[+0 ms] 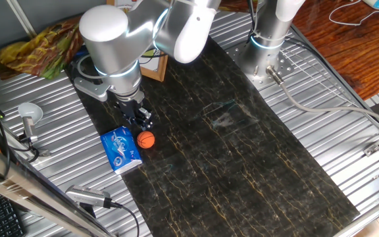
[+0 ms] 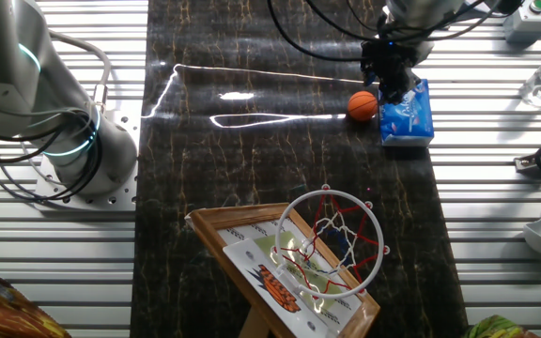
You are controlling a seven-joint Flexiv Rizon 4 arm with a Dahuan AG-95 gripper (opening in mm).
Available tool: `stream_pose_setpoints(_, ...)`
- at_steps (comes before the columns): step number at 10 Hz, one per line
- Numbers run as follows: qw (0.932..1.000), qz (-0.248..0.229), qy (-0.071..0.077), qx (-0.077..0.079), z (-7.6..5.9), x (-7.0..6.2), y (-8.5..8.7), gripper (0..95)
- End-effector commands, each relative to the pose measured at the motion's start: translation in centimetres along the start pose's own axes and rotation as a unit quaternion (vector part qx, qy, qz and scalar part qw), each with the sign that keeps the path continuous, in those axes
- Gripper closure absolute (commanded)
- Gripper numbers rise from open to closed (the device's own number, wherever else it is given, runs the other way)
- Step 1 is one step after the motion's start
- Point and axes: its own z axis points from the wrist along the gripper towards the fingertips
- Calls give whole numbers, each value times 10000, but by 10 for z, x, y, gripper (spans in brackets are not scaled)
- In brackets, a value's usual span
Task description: Grab a basketball, release it and shoot it into the basket
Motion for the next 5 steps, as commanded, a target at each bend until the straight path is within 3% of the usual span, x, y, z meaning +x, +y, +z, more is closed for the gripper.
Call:
stream_pose_setpoints(1,9995,-198,193,-148,0,0,0,380)
stream_pose_setpoints(5,9996,-192,184,-137,0,0,0,380)
